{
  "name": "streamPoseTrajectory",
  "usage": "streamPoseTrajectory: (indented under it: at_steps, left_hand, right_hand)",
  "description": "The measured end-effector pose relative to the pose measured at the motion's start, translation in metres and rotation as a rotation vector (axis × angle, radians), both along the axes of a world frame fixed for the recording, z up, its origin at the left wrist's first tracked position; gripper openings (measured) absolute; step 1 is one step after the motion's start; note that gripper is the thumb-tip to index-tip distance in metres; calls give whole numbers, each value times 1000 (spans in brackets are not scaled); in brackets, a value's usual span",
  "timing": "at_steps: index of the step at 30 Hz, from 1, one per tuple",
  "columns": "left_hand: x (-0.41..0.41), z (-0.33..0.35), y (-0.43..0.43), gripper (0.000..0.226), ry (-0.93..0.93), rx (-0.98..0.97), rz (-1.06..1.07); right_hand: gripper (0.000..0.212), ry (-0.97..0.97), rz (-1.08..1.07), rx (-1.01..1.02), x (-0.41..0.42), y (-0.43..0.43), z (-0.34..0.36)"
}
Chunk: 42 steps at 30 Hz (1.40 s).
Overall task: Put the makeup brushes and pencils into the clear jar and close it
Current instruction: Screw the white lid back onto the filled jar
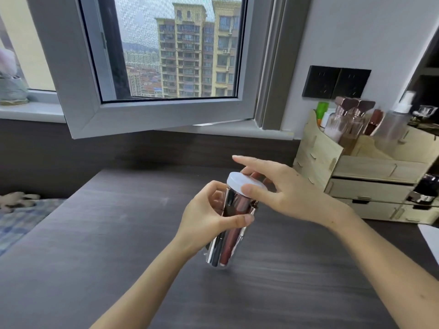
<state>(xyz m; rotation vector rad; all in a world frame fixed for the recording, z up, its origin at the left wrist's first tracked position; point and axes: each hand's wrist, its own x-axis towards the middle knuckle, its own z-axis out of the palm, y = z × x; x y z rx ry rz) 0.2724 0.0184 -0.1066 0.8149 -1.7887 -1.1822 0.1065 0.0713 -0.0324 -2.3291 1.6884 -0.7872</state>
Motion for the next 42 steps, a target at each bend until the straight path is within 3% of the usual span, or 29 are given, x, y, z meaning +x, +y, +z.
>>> streamPoseTrajectory:
  at_steps: [6, 9, 12, 16, 19, 22, 26, 31, 36, 42]
  left_hand:
    - [-22, 0, 12, 49, 26, -68, 102]
    - [-37, 12, 10, 52, 14, -115, 120]
    - [-56, 28, -4, 58, 174, 28, 14]
    - [-97, 53, -8, 53, 354, 123, -163]
    - [-135, 76, -4, 60, 386, 94, -269]
    - [-169, 108, 2, 66, 340, -65, -305]
    - [-210, 138, 2, 86, 287, -585, -124]
    - [-251, 140, -15, 61, 131, -996, -5]
    - [-271, 135, -36, 49, 44, -1113, 100]
    - [-288, 140, -46, 46, 42, -1253, 150]
  right_hand:
    - [50, 14, -96, -92, 1, -2, -5]
    - [70, -319, -111, -37, -15, 6, -8]
    - [70, -697, -157, -41, -43, 18, -26]
    - [72, -678, -194, 4, -59, 35, -33]
    - [70, -600, -297, -165, -75, 37, -18]
    - [66, -612, -430, -388, -106, 38, 5]
    - [77, -565, -609, -573, -151, 29, 27]
    - [73, -514, -698, -612, -190, 8, 24]
    - [75, -510, -792, -575, -217, -4, 9]
    - [75, -367, -937, -550, -223, -9, 20]
